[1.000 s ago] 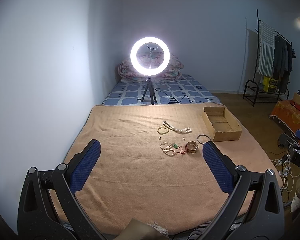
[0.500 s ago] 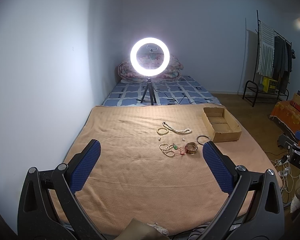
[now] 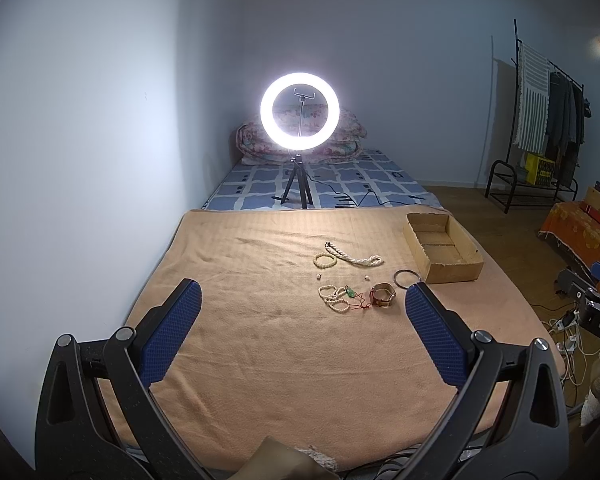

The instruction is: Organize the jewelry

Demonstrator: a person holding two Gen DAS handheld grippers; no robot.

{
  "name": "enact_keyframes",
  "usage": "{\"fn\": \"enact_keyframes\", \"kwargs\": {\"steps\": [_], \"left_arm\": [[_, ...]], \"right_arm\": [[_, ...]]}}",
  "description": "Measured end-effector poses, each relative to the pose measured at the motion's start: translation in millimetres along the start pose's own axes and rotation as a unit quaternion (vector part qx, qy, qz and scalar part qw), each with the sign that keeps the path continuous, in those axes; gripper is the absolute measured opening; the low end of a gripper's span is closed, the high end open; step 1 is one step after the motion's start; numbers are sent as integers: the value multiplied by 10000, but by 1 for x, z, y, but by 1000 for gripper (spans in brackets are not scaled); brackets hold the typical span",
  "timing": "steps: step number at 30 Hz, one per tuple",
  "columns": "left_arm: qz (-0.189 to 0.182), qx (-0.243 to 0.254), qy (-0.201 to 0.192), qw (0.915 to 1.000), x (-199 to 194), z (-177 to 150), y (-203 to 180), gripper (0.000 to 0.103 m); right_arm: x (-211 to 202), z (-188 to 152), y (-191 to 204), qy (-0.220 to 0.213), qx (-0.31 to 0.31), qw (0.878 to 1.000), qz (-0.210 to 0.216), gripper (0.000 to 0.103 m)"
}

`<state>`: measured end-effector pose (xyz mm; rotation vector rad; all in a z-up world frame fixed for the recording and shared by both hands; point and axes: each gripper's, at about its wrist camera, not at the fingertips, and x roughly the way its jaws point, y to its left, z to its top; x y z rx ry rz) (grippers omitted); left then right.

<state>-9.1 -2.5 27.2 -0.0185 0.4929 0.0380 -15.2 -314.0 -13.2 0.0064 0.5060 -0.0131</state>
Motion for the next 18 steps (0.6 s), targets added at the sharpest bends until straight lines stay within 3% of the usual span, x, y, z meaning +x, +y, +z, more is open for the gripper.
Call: {"fn": "enact_keyframes", "kwargs": {"steps": [12,14,18], "left_arm": [[6,9,56,10000,-3,17,-9,103],[3,4,28,10000,6,-10,2,103],[18,3,73,10000,10,-12,1,103]], "right_arm": [[4,-4,-1,26,-5,10000,-4,92],[5,-5,-1,40,-6,10000,-3,92],[11,-8,-1,73,-4,10000,-11,92]]}}
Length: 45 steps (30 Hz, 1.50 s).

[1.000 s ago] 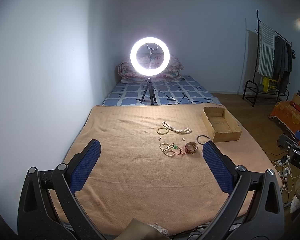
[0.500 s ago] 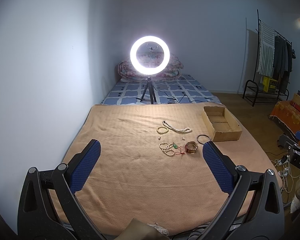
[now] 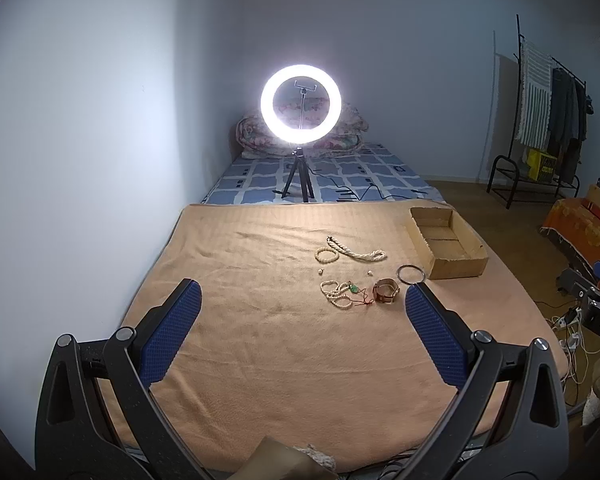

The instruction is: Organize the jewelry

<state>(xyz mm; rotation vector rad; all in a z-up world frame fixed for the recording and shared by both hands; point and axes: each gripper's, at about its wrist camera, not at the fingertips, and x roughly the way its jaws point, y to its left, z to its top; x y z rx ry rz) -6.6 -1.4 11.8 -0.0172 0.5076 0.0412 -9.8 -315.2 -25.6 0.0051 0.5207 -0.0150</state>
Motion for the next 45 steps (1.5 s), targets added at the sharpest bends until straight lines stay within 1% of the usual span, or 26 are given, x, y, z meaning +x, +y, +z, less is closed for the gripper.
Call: {"fn": "enact_keyframes", "kwargs": {"steps": [2,6,12,13,14,17,21,22,24,28,30,32,33,35,39,41,45], "left_arm": [[8,8,31,10000,12,-5,1,103],[39,42,91,9999,21,-7,0,103],[146,144,177,9996,41,-11,0,103],[167,164,206,9995,46,-11,1,103],[185,176,254,9994,60,-5,8,103],[268,195,369,9988,80,-6,13,103],[184,205,526,9982,113,-5,25,103],[169,215,550,9981,122,-5,28,103],[91,237,586,9980,138,-5,33,103],[-236,198,645,9974,170,-6,41,103],[-347,229,760,9962,188,-5,42,100],[-451,294,892,9946,205,-5,41,92],[-512,303,967,9935,214,-6,40,91],[-636,287,1089,9916,226,-9,40,83],[-1019,57,1471,9838,262,-15,42,73],[-1149,-69,1631,9799,275,-19,44,64],[-1432,-426,1965,9691,308,-27,47,62]], "right_arm": [[3,0,1,18,-6,10000,0,92],[10,-1,1,72,-16,10000,-14,92],[32,-2,2,207,-94,9997,21,92],[37,-3,2,222,-127,9997,31,92],[42,-4,2,228,-150,9996,48,92],[59,-7,1,301,-224,9991,190,92],[86,-12,-1,355,-208,9976,551,92],[92,-12,0,403,-192,9973,577,92],[110,-12,1,569,-160,9957,707,92],[147,-14,6,919,-133,9914,917,92],[165,-15,9,1097,-34,9883,1059,92],[181,-16,11,1250,102,9847,1210,91],[190,-17,11,1360,207,9818,1306,90],[206,-18,11,1516,367,9772,1440,87],[241,-23,11,1819,687,9679,1596,82],[258,-25,10,1971,852,9620,1685,78],[289,-29,13,2235,1136,9508,1822,71]]}}
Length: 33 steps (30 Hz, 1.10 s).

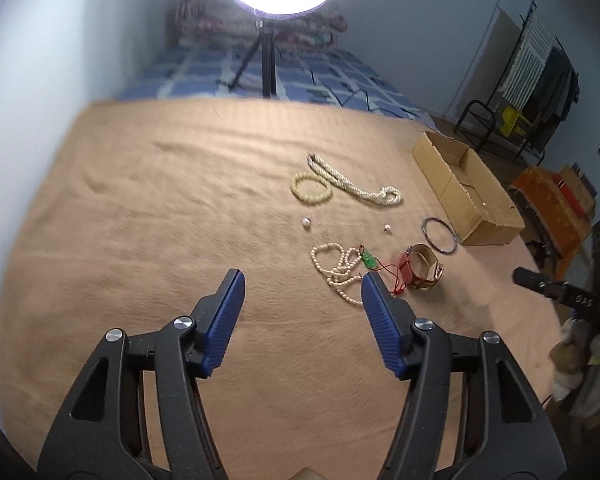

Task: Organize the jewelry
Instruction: 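Close the left tool on the white pearl necklace while the right tool approaches the red-strap watch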

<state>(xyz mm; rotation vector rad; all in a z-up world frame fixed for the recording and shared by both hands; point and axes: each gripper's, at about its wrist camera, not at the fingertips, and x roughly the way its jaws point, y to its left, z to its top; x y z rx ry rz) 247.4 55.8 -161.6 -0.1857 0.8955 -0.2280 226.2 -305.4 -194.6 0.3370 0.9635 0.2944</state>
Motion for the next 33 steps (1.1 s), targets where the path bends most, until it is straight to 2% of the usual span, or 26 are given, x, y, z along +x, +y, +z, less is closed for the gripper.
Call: {"fn": "enact_keyframes", "kwargs": {"steps": [6,13,23,31,33], "left_arm": [[-504,-462,492,9964,54,7,11,49],[-784,-712,889,9904,101,10,13,38],[-724,-823,1266,9859,146,16,13,35],[-706,-804,1393,9845,161,20,9,35],[-660,-795,1408,9846,163,22,8,30]], "right_arm": [[41,13,-2,326,263,9990,172,61],[80,18,-7,583,609,9961,265,54],[101,20,-13,687,834,9940,184,52],[110,26,-10,683,777,9946,2,52],[111,28,-8,680,753,9948,-62,52]]}}
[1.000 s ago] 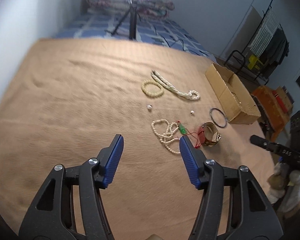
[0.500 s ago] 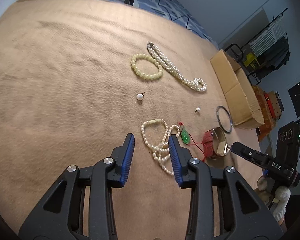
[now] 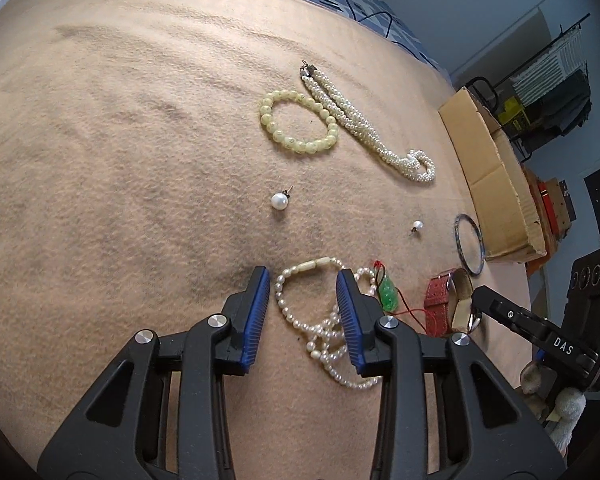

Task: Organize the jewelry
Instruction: 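Close the left tool on the white pearl necklace while the right tool approaches the red-strap watch, then lift the pearl necklace with the left tool while the right tool grasps the watch strap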

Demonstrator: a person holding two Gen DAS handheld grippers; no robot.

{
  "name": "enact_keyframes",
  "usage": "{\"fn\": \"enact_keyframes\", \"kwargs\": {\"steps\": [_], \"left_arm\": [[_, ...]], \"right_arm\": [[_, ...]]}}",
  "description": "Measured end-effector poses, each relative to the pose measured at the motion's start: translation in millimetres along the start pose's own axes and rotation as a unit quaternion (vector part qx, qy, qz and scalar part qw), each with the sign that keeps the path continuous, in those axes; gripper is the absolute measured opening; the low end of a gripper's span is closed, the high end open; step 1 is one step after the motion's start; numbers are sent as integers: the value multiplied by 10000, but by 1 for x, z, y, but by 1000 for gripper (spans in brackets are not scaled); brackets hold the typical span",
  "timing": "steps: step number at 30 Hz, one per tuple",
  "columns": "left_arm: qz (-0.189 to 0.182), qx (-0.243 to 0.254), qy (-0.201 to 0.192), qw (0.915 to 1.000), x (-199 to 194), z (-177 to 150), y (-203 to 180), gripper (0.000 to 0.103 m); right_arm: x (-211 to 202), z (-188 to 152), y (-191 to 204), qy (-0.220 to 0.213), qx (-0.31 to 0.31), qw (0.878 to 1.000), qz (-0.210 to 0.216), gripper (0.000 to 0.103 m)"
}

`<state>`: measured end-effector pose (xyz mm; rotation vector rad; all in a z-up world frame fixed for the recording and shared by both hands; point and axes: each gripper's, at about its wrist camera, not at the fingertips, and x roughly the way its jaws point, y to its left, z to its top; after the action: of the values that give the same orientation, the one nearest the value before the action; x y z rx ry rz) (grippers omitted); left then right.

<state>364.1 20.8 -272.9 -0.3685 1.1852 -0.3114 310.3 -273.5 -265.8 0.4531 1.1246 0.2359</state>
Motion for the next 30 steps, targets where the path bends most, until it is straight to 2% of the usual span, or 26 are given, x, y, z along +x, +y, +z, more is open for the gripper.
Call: {"fn": "enact_keyframes", "kwargs": {"steps": [2,6,9,13,15,17,19,20,23,26,27,28,30], "left_arm": [[128,42,-2,9999,2,1,-2,17],[43,52,-26,10000,2,-1,-1,15],[162,269,-31,9995,3,-7,-6,6],[200,472,-154,9986,-1,-14,-13,5],[97,359,-133,9992,-3,-16,-13,7],[-70,383,-82,9992,-4,-18,-17,24],[-81,565,-23,9984,-3,-21,-25,39],[-38,665,-8,9978,-2,-23,-31,43],[358,1103,-13,9933,1,-30,-46,43],[818,1570,-55,9842,7,-38,-58,42],[887,1620,-73,9828,7,-39,-59,41],[962,1641,-90,9817,8,-38,-60,35],[921,1628,-102,9823,8,-37,-60,33]], "right_arm": [[0,1,1,-8,-33,10000,-77,51],[1,4,3,-13,-56,9999,-124,51],[4,4,5,11,-120,9997,-214,50],[6,3,9,7,-202,9994,-290,50],[6,3,8,8,-191,9995,-269,50],[5,3,6,14,-174,9996,-237,50],[5,3,6,16,-174,9996,-223,50],[4,3,6,18,-171,9996,-212,50],[4,2,4,44,-178,9997,-165,50],[4,3,4,63,-238,9995,-196,50],[5,3,5,71,-274,9994,-223,50],[5,3,6,76,-321,9991,-258,50],[7,3,10,79,-413,9985,-340,50]]}}
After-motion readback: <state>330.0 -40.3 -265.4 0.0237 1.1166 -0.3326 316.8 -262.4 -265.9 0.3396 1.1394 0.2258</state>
